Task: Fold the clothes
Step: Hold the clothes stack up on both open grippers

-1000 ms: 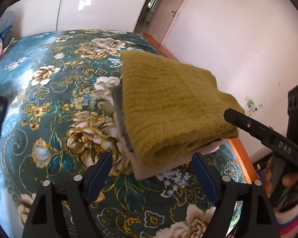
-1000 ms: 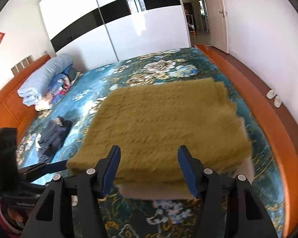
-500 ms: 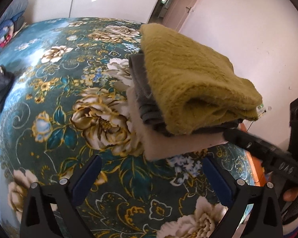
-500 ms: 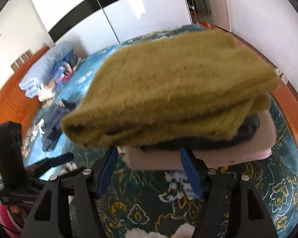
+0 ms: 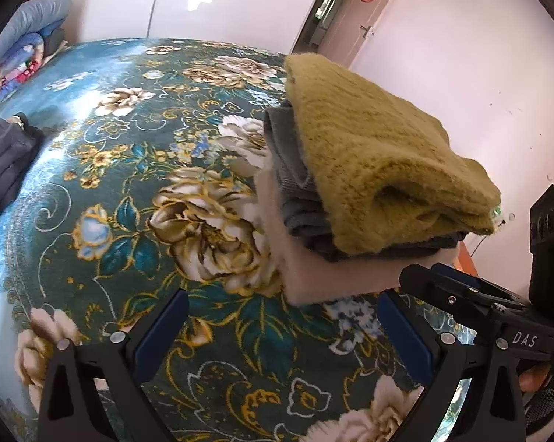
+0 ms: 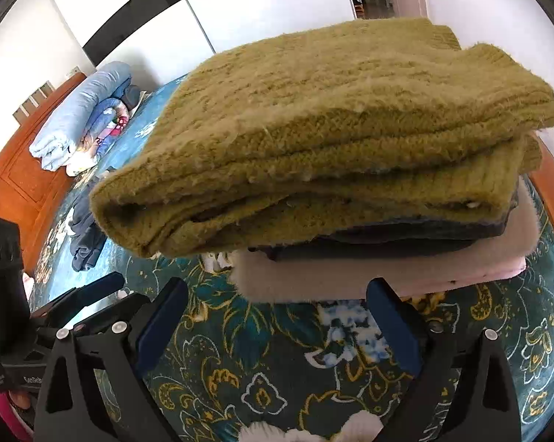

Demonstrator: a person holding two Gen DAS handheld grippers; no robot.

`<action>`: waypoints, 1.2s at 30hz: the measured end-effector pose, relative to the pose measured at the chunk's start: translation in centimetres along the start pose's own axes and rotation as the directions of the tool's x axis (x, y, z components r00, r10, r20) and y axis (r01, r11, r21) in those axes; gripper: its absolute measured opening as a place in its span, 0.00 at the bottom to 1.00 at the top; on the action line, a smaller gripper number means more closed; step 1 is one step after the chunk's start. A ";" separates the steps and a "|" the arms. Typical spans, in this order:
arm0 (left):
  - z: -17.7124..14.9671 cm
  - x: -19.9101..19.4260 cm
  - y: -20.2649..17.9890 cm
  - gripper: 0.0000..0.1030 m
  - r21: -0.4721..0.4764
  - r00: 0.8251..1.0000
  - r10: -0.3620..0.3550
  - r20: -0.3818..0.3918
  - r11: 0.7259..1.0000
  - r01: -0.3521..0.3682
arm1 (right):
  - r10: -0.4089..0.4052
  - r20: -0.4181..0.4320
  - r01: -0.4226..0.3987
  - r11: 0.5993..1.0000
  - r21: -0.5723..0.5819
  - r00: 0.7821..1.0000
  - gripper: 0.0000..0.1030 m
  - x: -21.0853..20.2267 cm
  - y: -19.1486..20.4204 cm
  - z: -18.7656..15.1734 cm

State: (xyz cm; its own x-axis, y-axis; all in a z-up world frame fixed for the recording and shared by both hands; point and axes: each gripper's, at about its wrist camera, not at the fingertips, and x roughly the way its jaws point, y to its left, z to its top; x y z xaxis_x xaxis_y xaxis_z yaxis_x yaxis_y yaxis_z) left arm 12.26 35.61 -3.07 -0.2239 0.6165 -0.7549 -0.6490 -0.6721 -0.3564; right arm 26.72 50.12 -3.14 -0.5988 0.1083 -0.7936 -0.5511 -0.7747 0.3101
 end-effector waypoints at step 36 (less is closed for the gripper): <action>-2.0 2.5 1.6 1.00 0.036 0.997 -0.026 0.069 0.999 0.023 | -0.226 0.115 0.230 0.973 -0.019 0.967 1.00 1.7 1.3 -0.1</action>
State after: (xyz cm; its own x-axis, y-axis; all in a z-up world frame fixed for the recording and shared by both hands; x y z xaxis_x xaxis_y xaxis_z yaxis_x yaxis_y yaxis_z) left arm 12.14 35.25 -6.60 -0.2570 0.6605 -0.7055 -0.6795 -0.6426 -0.3541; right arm 25.00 49.26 -4.12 -0.5211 0.3514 -0.7778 -0.6628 -0.7408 0.1093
